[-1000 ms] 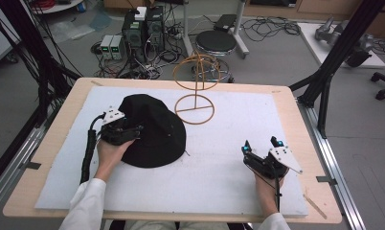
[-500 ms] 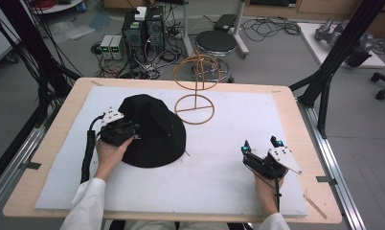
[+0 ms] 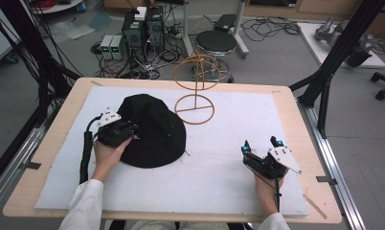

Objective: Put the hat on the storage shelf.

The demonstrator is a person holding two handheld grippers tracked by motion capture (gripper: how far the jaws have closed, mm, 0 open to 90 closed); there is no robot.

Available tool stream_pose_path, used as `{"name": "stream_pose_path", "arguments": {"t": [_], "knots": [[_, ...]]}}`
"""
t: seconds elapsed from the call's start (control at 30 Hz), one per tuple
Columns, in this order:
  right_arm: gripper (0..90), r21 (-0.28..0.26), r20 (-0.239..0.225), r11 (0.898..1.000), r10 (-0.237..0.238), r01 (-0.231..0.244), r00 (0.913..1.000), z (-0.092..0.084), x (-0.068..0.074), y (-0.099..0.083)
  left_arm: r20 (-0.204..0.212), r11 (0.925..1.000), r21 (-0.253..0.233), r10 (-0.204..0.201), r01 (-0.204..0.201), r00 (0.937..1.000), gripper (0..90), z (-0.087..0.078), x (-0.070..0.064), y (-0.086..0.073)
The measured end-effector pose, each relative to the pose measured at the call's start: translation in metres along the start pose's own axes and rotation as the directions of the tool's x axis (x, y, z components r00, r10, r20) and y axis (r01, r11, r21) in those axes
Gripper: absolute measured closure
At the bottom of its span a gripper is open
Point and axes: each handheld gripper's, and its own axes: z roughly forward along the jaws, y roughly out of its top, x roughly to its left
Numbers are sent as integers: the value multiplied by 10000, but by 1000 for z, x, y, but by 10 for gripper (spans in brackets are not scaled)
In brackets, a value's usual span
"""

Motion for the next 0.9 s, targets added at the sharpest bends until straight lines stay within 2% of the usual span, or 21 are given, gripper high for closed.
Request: {"name": "stream_pose_path", "arguments": {"t": [0.17,0.3,0.33,0.5,0.6,0.63,0.67,0.77,0.83,0.87,0.9], "knots": [[65,-2,8,10000,-29,29,10000,0,0,0,49,9997,-200,106,-105,9999,864,-4,-2,2],[65,7,12,10000,27,-27,10000,0,0,0,-171,9985,-477,253,-261,9995,863,-8,-3,4],[65,-9,29,10000,0,0,10000,0,0,0,-201,9976,-643,250,-263,9995,864,-10,-2,5],[65,7,18,10000,24,-24,10000,0,-1,0,-164,9962,-865,118,-131,9998,864,-15,1,6],[66,-23,45,10000,9,-9,10000,0,-1,0,13,9909,-1341,-78,79,10000,864,-24,2,10],[65,-11,52,10000,52,-52,10000,0,-1,0,13,9909,-1341,-78,79,10000,863,-24,2,10],[66,-14,52,10000,47,-47,10000,0,-1,0,164,9877,-1548,-175,199,9997,863,-29,1,13],[66,-26,71,10000,15,-15,10000,0,-1,0,245,9851,-1710,-130,170,9996,863,-33,0,16],[66,-25,100,10000,16,-16,9999,0,-1,0,258,9819,-1893,-27,75,9997,863,-37,-3,21],[65,-44,128,10000,28,-27,9999,0,-1,1,296,9777,-2101,91,-27,9995,863,-41,-5,25],[66,-32,144,10000,84,-84,9999,-1,-1,1,296,9777,-2101,91,-27,9995,863,-41,-5,25]]}}
